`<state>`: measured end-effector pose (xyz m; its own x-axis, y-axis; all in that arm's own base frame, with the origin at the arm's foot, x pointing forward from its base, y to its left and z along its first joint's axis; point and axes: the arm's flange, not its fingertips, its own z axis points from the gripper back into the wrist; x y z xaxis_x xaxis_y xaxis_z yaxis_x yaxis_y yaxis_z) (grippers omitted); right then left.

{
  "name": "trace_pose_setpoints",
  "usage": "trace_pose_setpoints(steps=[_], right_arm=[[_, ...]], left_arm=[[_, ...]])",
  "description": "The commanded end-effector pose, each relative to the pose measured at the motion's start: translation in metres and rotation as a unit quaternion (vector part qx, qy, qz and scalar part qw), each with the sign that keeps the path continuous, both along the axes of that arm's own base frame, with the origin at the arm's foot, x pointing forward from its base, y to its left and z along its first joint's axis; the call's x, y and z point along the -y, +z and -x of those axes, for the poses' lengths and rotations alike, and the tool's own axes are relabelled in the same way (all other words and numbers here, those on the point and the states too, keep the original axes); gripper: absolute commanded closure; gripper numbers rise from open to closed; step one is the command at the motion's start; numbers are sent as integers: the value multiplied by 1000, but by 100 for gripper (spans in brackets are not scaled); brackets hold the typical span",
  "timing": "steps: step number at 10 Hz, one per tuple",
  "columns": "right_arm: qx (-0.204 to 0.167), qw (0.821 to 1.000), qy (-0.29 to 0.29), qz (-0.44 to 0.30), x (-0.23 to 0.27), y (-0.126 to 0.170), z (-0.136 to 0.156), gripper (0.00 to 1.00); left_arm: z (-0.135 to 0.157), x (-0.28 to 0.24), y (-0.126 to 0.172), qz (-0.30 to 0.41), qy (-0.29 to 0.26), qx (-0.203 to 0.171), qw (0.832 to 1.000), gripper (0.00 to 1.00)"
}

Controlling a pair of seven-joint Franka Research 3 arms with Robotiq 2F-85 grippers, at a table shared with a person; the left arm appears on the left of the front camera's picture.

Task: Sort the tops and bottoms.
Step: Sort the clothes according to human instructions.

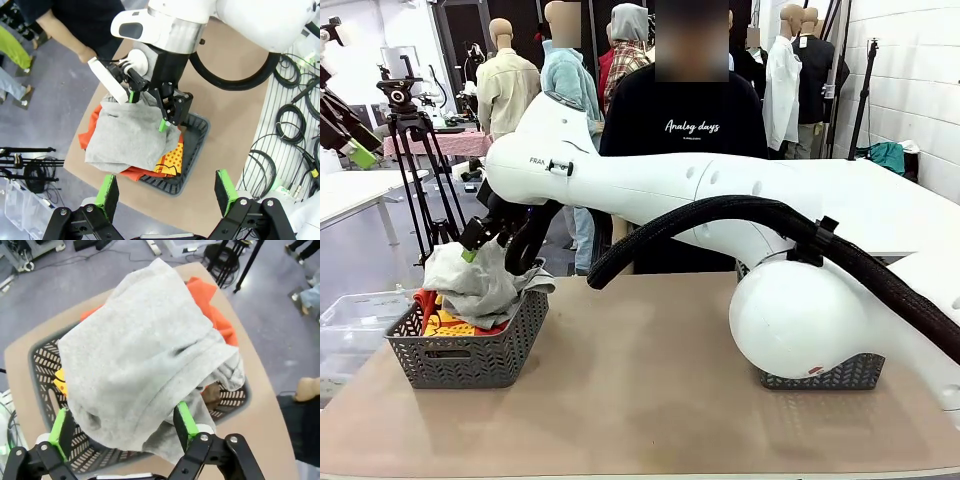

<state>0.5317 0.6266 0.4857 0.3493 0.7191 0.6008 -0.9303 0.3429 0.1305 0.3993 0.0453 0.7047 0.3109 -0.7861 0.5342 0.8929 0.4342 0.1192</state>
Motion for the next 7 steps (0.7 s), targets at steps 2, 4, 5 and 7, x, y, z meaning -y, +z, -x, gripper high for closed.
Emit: trace_pose_setpoints(steps=[2,4,5,7], right_arm=[[-5,1000,-16,-4,16,-5,16,0],[0,999,-30,15,21,-3,17,0],[-3,1000,-31,-6,26,-4,16,0],[-2,1000,-9,2,3,0,-2,0]], left_arm=[[1,0,1,1,-1,1,1000,0],[1,0,1,1,-1,1,1000,0],[1,0,1,1,-1,1,1000,0],[1,0,1,1,-1,1,1000,0]])
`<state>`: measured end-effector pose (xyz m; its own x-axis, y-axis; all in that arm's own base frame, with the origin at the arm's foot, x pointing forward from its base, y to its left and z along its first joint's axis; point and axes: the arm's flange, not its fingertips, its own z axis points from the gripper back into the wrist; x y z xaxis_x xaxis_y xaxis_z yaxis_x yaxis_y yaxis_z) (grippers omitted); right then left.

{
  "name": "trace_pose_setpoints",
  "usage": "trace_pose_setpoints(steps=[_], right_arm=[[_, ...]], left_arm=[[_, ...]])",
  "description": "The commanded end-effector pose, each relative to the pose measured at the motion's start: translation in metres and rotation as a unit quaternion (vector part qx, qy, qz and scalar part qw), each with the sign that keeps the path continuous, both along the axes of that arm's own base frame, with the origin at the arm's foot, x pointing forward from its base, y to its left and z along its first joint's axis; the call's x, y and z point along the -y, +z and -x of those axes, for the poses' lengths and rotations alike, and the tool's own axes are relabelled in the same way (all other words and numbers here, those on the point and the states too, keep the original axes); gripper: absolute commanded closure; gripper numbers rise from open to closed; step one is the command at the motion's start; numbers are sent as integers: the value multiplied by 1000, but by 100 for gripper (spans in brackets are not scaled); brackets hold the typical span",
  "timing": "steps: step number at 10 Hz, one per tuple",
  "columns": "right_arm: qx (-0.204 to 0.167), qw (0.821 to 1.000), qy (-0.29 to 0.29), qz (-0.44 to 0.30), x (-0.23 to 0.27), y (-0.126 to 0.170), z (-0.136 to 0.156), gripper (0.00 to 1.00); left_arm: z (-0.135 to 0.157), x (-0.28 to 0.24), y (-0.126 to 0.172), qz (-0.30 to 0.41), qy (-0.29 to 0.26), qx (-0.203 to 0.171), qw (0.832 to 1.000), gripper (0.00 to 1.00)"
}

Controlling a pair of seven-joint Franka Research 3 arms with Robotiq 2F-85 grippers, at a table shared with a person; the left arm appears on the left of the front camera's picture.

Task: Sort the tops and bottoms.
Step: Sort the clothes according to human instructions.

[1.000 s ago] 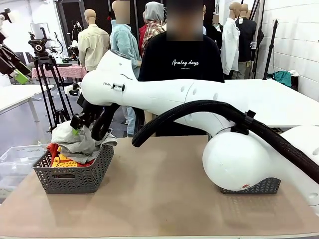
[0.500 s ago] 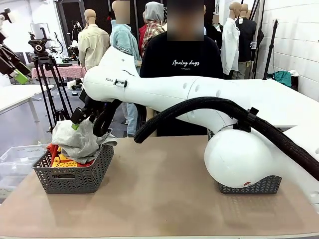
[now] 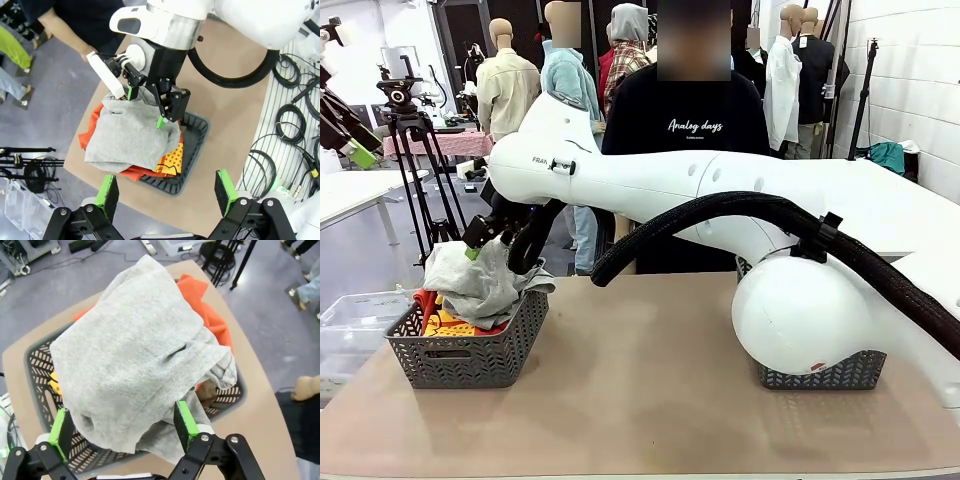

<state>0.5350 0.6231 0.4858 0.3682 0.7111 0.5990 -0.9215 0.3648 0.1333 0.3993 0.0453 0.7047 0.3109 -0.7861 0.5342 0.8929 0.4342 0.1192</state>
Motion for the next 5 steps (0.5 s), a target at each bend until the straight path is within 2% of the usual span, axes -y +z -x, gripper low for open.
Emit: trace_pose_setpoints(steps=[1,5], right_arm=[[0,1000,3,1,-1,0,1,0],[0,1000,3,1,-1,0,1,0]], left_arm=[[1,0,1,1,-1,1,1000,0],[1,0,1,1,-1,1,1000,0]])
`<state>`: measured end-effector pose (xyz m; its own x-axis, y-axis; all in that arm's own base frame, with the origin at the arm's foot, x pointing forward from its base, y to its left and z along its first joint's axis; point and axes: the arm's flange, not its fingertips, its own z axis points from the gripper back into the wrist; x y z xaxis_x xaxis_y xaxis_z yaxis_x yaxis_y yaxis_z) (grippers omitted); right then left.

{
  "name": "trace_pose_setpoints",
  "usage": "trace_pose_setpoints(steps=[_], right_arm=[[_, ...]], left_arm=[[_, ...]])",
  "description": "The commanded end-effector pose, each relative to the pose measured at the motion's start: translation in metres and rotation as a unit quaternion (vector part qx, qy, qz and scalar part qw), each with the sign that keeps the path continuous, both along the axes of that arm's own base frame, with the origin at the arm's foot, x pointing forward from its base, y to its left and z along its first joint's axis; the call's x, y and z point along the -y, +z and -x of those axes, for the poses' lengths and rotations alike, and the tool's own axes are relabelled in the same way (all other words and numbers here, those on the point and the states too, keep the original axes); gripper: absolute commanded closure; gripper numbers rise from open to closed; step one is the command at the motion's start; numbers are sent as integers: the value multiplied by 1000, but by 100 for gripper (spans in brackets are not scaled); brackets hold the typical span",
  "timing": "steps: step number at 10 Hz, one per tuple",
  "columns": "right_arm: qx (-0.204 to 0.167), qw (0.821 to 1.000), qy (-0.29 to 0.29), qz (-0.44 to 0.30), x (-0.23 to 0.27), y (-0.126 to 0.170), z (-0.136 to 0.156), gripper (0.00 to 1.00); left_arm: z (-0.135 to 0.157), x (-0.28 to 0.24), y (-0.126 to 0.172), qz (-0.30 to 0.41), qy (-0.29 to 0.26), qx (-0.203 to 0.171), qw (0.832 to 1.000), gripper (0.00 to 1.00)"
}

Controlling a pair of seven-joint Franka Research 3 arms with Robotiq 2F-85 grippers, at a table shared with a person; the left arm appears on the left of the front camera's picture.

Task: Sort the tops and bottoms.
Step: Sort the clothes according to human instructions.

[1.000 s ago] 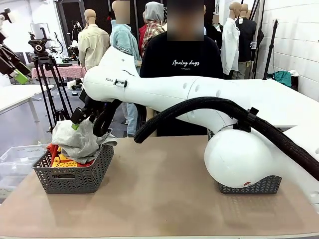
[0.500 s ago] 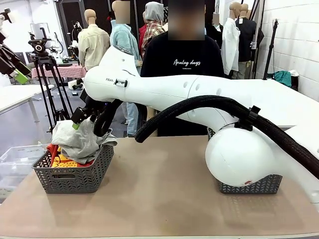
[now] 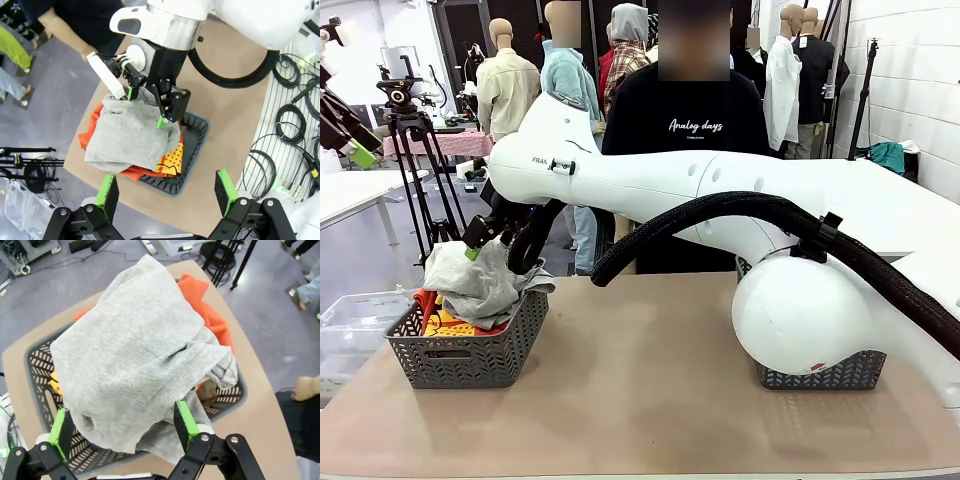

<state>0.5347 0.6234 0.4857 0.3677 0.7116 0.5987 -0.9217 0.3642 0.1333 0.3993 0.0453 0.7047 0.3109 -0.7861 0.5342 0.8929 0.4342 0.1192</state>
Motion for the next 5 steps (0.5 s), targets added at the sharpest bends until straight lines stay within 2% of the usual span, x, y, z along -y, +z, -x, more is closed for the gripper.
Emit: trace_pose_setpoints(steps=[1,5], right_arm=[[0,1000,3,1,-1,0,1,0],[0,1000,0,0,0,0,0,0]], left_arm=[[1,0,1,1,-1,1,1000,0],[1,0,1,1,-1,1,1000,0]])
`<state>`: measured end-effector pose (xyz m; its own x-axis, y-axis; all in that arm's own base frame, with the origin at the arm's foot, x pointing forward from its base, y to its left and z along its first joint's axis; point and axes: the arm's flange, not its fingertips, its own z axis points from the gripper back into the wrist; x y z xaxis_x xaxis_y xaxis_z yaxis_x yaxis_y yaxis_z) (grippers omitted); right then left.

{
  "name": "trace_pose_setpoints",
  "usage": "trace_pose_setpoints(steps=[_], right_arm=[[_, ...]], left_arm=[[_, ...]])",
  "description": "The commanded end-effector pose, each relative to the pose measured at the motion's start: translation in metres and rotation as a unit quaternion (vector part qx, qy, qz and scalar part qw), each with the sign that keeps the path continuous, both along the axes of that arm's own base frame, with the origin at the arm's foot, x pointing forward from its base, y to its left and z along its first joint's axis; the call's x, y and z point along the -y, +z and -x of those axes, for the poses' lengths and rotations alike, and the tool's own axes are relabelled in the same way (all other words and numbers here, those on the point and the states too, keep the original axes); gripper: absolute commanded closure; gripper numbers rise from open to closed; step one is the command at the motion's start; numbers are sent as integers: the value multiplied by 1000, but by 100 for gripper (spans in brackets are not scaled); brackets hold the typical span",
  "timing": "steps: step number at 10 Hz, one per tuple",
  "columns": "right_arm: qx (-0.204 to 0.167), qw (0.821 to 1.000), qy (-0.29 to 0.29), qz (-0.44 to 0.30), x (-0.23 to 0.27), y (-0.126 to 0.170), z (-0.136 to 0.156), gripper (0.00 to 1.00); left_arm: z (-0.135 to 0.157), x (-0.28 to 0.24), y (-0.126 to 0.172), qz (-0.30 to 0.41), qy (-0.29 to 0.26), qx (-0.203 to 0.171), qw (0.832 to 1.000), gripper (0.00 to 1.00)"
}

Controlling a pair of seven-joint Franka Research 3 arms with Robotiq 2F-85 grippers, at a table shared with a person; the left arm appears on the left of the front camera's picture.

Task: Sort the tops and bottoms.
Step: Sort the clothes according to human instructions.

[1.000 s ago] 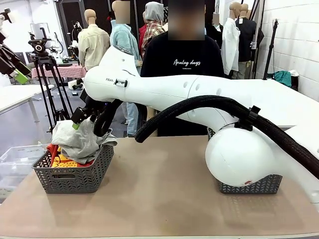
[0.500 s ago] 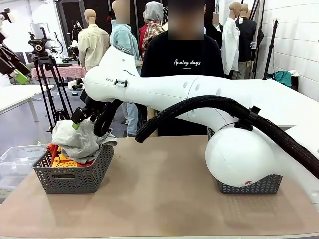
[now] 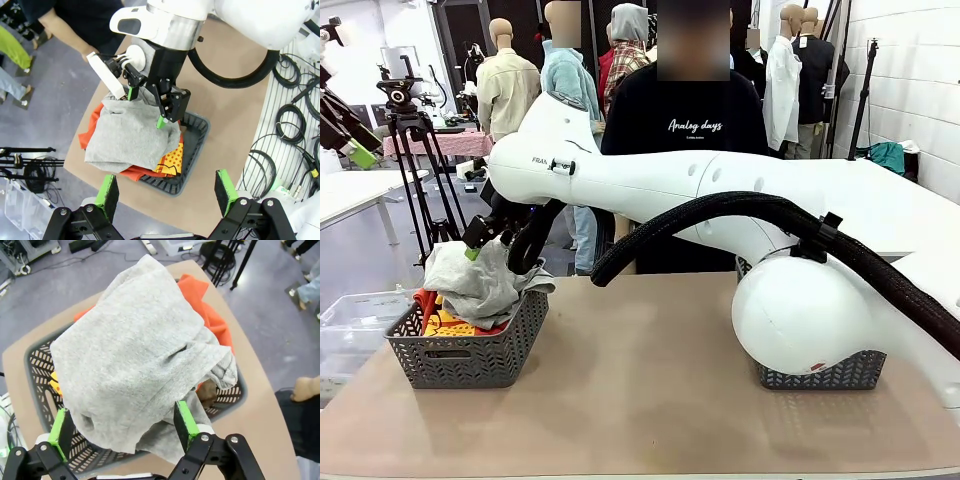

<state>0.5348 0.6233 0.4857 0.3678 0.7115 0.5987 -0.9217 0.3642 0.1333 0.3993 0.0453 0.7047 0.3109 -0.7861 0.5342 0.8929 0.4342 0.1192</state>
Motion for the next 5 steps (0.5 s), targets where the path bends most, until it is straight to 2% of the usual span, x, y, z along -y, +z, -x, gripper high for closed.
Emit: trace_pose_setpoints(steps=[1,4,5], right_arm=[[25,999,19,2,10,30,9,0],[50,998,-36,-17,93,85,24,0],[53,997,-56,3,128,107,35,0]], left_arm=[[1,0,1,1,-1,1,1000,0],[1,0,1,1,-1,1,1000,0],[1,0,1,1,-1,1,1000,0]])
